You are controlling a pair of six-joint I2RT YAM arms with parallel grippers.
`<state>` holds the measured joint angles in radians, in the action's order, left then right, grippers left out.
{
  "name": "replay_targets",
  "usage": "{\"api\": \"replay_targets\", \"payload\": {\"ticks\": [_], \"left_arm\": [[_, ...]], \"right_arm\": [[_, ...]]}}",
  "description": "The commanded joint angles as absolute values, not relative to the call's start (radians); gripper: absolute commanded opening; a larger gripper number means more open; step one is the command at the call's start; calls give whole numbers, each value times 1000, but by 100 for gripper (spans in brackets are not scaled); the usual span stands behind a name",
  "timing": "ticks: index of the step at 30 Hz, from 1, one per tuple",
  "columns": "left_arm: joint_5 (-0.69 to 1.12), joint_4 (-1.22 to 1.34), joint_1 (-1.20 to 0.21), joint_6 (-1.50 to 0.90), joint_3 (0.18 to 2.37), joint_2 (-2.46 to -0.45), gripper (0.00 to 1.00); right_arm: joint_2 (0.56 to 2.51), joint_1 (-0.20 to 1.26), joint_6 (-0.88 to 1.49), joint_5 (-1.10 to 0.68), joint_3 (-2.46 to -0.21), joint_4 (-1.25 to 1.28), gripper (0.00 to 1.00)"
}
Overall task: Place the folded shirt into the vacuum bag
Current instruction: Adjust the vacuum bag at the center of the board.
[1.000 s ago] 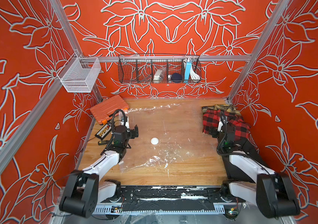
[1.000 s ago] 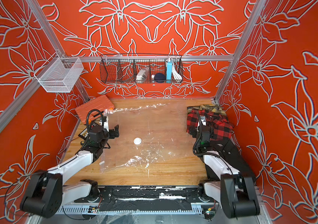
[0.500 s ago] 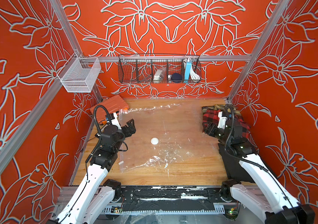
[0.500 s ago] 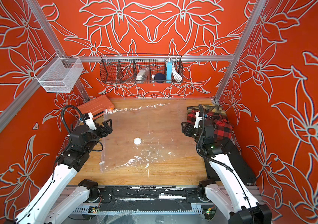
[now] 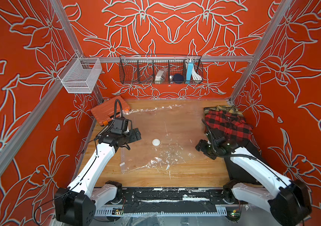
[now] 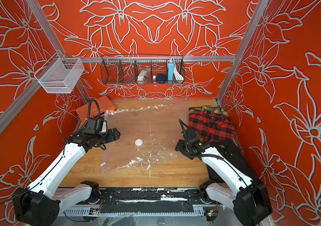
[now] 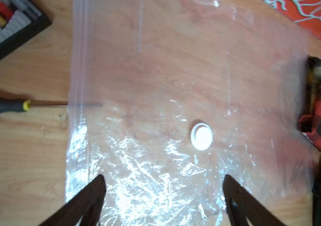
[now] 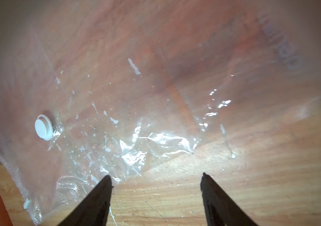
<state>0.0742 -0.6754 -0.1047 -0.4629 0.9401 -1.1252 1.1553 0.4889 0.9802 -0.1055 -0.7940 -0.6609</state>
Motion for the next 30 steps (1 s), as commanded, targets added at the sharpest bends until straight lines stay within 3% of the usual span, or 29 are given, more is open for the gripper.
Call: {"api": "replay_targets", "payload": {"ticks": [1,11,21,30], "left_arm": [[119,-713,0,-504,928,-1173,88],[10,-633,113,-495,974,-1386,90],[54,-601,138,-450,1019,-1569,76],[-6,-567,119,-482,999,-1626,72]], "right_arm": [[1264,511,918,-77,-907,-614,74],[1467,521,759,-103,-1023,-596,75],[1569,521,694,-138,-1062,-581,75],[1630,522,659,-141,-1067,-572,74]]}}
